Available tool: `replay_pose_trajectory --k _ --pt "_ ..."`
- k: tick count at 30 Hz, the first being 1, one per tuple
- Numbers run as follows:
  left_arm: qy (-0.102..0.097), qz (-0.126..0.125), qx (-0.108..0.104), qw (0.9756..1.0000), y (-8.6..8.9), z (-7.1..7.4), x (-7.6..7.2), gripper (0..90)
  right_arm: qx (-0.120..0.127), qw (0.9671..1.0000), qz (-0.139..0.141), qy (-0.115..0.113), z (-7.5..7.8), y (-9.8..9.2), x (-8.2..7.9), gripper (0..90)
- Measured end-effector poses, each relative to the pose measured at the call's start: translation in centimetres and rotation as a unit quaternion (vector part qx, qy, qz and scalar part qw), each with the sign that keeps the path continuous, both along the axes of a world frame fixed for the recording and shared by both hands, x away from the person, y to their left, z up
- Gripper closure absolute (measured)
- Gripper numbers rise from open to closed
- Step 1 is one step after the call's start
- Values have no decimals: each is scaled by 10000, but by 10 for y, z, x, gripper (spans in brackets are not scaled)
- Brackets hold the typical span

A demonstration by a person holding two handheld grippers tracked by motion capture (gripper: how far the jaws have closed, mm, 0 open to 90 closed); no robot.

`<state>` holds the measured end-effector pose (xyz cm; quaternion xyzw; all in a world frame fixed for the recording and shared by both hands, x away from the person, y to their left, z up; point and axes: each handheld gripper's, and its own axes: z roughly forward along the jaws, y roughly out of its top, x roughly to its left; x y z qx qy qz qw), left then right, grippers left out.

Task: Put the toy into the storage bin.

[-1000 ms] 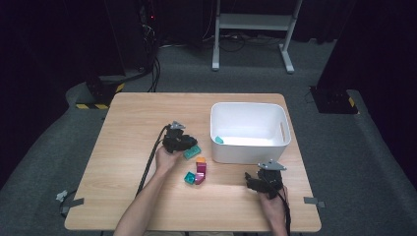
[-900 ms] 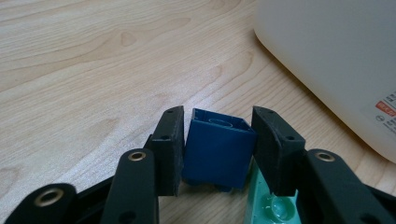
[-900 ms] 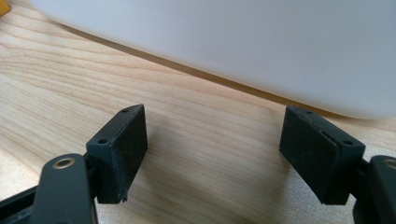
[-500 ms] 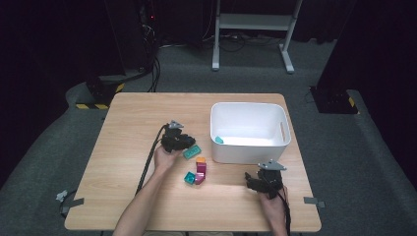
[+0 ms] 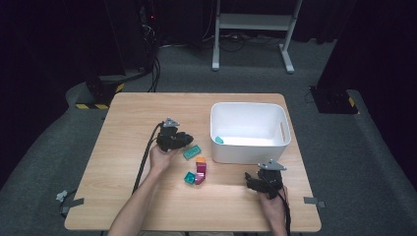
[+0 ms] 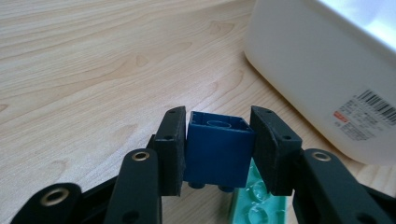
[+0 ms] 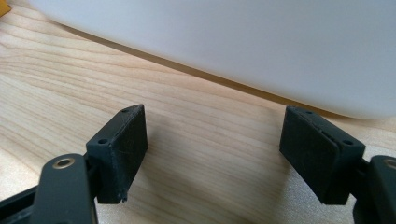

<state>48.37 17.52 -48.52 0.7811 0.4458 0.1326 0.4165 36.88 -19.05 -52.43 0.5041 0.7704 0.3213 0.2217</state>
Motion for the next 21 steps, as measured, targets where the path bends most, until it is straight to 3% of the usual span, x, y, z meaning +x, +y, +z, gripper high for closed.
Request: replay_pose_trajectory --k 13,21 --pt "-65 -130 -82 9999 1 22 -10 575 -1 10000 0 1 0 0 0 231" --pt "-121 -243 -367 9990 11 37 -18 576 -3 10000 3 0 0 0 0 231"
